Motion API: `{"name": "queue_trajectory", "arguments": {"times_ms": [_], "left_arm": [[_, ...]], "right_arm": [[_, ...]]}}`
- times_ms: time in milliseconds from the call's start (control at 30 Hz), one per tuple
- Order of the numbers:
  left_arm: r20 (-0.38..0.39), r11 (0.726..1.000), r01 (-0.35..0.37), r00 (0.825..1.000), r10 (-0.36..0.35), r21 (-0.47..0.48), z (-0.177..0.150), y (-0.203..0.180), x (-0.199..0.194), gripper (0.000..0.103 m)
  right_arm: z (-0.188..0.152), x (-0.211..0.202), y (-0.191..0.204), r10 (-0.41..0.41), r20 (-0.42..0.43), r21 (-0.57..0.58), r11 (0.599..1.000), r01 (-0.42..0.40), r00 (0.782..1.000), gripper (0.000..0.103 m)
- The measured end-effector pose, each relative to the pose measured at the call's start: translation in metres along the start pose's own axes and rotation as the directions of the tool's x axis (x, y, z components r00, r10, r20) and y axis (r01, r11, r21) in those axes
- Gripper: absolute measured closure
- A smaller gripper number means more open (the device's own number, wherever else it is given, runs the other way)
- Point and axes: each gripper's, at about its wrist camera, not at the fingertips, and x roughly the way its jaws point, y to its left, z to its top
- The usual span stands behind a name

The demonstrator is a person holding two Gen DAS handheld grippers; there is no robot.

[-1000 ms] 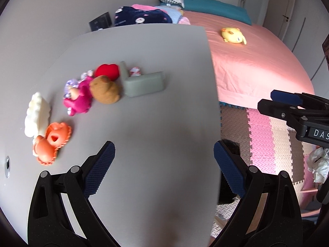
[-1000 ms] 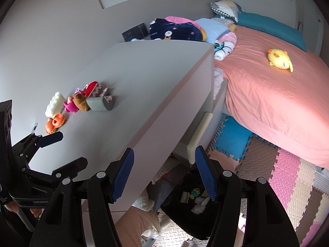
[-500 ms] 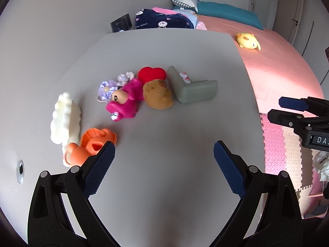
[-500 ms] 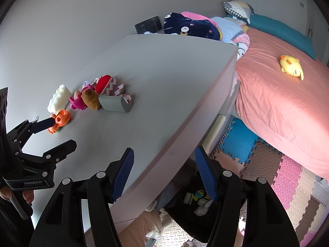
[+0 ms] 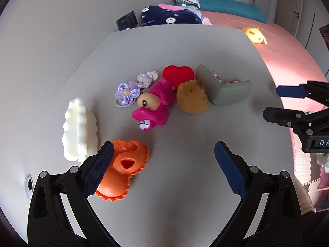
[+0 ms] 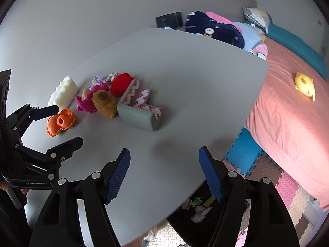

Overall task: Collect trash
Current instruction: 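Grasp the orange crab toy with the left gripper while the right grasps the grey corner guard, then carry the crab toy and corner guard over the black bin and open both grippers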

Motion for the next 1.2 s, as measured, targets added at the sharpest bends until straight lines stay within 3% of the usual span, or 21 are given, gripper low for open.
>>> {"name": "queue_trajectory", "arguments": {"times_ms": [567,833,933,1100,1200], "left_arm": [[-0.083,0.993,0.068,0.994,-0.076,-0.097,-0.018,0.04,0.023,0.01],[-0.069,0.992,0.086,0.993,-0.093,-0.09,-0.021,0.042,0.015,0.031],[-0.062,0.99,0.091,0.993,-0.097,-0.104,-0.02,0.045,0.013,0.041],[-0.047,0.983,0.105,0.993,-0.113,-0.148,-0.018,0.053,0.011,0.064],[-0.04,0.981,0.108,0.993,-0.115,-0.161,-0.018,0.054,0.01,0.064]], "right_arm": [[0.036,0.044,0.017,0.028,-0.014,-0.072,0.997,-0.029,1.0,0.032],[0.045,0.049,0.036,0.029,0.002,-0.125,0.992,-0.029,1.0,0.033],[0.045,0.052,0.039,0.034,-0.013,-0.137,0.99,-0.035,0.999,0.046],[0.042,0.05,0.042,0.007,-0.004,-0.15,0.989,-0.008,1.0,0.048],[0.038,0.047,0.041,0.004,-0.004,-0.143,0.99,-0.005,1.0,0.048]]}}
